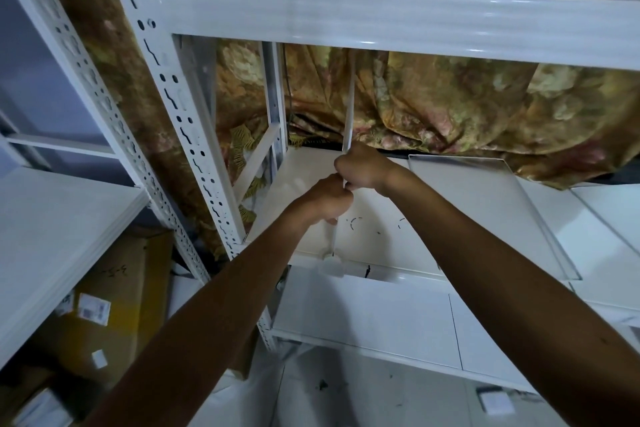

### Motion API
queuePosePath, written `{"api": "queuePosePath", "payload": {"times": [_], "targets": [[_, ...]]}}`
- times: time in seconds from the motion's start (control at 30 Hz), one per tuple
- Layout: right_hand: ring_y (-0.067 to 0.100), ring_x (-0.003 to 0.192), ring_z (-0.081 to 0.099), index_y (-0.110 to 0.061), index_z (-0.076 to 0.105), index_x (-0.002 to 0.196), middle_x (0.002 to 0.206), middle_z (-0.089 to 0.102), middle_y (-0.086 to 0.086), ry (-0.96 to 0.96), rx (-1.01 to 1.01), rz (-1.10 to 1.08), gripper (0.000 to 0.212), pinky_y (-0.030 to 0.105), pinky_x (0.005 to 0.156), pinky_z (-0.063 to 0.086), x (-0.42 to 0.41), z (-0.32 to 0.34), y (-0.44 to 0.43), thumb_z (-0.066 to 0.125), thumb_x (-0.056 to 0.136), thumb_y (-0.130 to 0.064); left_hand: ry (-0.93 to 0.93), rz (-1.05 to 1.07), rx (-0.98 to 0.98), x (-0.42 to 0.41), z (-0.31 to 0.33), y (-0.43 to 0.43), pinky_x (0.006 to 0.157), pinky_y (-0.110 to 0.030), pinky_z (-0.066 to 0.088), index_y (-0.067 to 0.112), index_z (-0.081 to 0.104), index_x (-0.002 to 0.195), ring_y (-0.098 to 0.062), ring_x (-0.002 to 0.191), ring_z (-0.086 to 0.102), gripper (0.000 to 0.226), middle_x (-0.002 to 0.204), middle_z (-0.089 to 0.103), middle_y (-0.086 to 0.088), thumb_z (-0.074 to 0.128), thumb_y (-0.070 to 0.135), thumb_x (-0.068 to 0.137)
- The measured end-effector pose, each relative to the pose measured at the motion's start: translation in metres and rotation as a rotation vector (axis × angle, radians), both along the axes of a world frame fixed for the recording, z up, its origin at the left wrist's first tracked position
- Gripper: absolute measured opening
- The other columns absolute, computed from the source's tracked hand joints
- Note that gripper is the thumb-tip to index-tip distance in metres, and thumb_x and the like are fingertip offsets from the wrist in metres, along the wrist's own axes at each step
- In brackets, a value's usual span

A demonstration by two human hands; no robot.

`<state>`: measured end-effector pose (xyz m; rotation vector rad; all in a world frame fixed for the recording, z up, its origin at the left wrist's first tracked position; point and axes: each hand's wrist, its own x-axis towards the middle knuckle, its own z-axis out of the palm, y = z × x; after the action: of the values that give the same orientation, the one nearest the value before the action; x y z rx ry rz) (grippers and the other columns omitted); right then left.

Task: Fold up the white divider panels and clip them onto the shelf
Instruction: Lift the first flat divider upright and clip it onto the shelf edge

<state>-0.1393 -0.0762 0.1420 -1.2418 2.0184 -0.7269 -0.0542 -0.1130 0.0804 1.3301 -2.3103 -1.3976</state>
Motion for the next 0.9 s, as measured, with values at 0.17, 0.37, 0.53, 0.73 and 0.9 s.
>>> {"api": "queuePosePath", "payload": {"times": [0.17, 0.37, 0.53, 0.73, 0.9], "targets": [[0.035, 0.085, 0.058, 0.001, 0.056, 0.085, 0.093, 0.058, 0.023, -0.024, -0.02, -0.015, 0.01, 0.045, 0.08, 0.05, 0.003, 0.0, 0.005, 0.047, 0.089, -0.001, -0.002, -0.043, -0.015, 0.003, -0.001, 0.0, 0.085, -0.043, 0.058, 0.012, 0.031, 0.145, -0.027, 0.102, 0.059, 0.05, 0.133, 0.048, -0.01, 0.035, 0.015, 0.095], [0.042, 0.093, 0.07, 0.0, 0.057, 0.086, 0.098, 0.066, 0.029, 0.008, -0.061, -0.082, 0.015, 0.052, 0.086, 0.057, 0.012, -0.003, 0.006, 0.045, 0.089, -0.009, 0.002, -0.025, -0.058, 0.004, -0.012, -0.002, 0.085, -0.046, 0.058, 0.013, 0.038, 0.14, -0.029, 0.098, 0.062, 0.044, 0.132, 0.051, -0.009, 0.035, 0.02, 0.097], [0.033, 0.075, 0.063, 0.002, 0.059, 0.094, 0.086, 0.059, 0.022, 0.046, -0.044, -0.088, 0.019, 0.04, 0.067, 0.051, 0.017, -0.004, 0.002, 0.044, 0.087, -0.009, 0.014, -0.034, -0.039, 0.007, -0.017, -0.006, 0.088, -0.047, 0.057, 0.013, 0.04, 0.137, -0.028, 0.099, 0.059, 0.042, 0.117, 0.051, -0.006, 0.035, 0.02, 0.096], [0.022, 0.06, 0.039, -0.008, 0.043, 0.068, 0.069, 0.043, 0.011, 0.067, -0.047, -0.103, 0.019, 0.032, 0.056, 0.029, 0.019, -0.004, 0.002, 0.041, 0.087, -0.006, -0.014, -0.113, -0.093, 0.006, -0.02, -0.014, 0.085, -0.045, 0.056, 0.012, 0.043, 0.128, -0.027, 0.094, 0.061, 0.039, 0.11, 0.058, -0.009, 0.033, 0.02, 0.091], [0.021, 0.064, 0.045, -0.013, 0.043, 0.087, 0.074, 0.046, 0.006, -0.089, -0.098, -0.165, 0.008, 0.03, 0.055, 0.032, 0.024, -0.02, 0.004, 0.038, 0.085, -0.006, -0.058, -0.153, -0.159, 0.0, -0.039, -0.014, 0.054, -0.028, 0.035, 0.003, 0.045, 0.125, -0.019, 0.076, 0.054, 0.036, 0.089, 0.054, -0.005, 0.029, 0.018, 0.097]]}}
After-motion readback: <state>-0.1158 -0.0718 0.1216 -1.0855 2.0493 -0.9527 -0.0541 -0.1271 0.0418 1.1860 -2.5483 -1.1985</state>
